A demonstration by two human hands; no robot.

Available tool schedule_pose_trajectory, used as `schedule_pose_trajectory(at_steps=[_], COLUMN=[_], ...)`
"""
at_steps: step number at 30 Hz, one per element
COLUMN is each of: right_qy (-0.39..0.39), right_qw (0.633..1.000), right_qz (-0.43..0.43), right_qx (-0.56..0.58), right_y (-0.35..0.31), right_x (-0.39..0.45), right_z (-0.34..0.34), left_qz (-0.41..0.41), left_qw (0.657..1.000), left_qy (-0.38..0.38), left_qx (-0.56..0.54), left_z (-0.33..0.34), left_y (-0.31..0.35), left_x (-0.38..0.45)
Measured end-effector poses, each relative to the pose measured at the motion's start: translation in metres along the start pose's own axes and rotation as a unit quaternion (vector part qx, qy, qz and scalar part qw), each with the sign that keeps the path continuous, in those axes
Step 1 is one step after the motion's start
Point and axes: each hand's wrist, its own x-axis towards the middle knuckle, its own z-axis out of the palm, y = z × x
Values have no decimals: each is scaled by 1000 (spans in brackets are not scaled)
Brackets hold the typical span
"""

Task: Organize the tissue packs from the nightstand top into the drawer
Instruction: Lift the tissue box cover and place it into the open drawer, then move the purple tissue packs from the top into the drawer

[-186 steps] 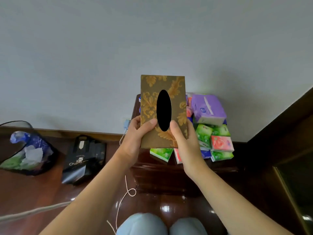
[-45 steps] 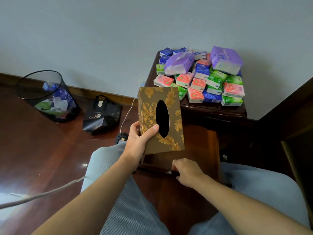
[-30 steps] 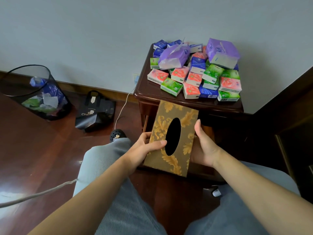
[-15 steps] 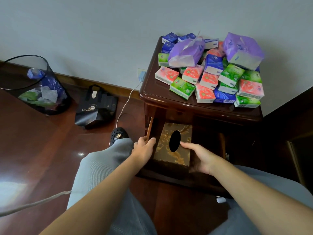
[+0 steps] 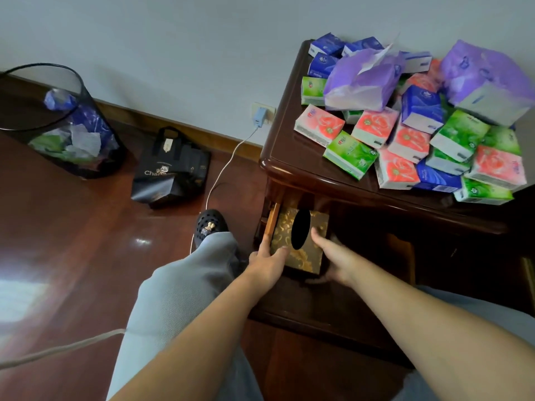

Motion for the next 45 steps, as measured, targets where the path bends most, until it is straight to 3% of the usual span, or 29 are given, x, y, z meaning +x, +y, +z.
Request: schedule_pose_trajectory(at_steps=[7,19,25,28,31,34,37,40,43,45], right_qy=[32,39,46,-16,-100,-113,0,216,423,464], right_qw=[996,988,995,986,966,953,944,882,813,813], right_qz=[-49,-115,-82,-90,-128,-204,-324,-416,-384,-317], right_qx=[72,98,-41,-139,-200,-192,-70,-53,-112,-151], right_y=[-5,-4,-16,-36,-67,-104,-145,-184,-210,-221], right_x=[4,-14,-61,-100,-151,-203,-243,-254,-235,-220], right_z=[8,11,-7,-29,-55,-85,-113,-138,-158,-164], left_qz=[-12,-3,120,216,289,343,371,349,279,260], left_qw=[999,999,986,970,950,929,910,908,915,904], left_qy=[13,34,106,102,113,138,183,227,289,334], left_qx=[29,28,41,36,30,4,-9,-36,22,55], left_z=[8,12,13,15,26,37,41,44,50,52], left_y=[-1,0,34,74,128,182,227,258,274,281], left_x=[3,-14,-46,-71,-100,-123,-128,-116,-96,-82])
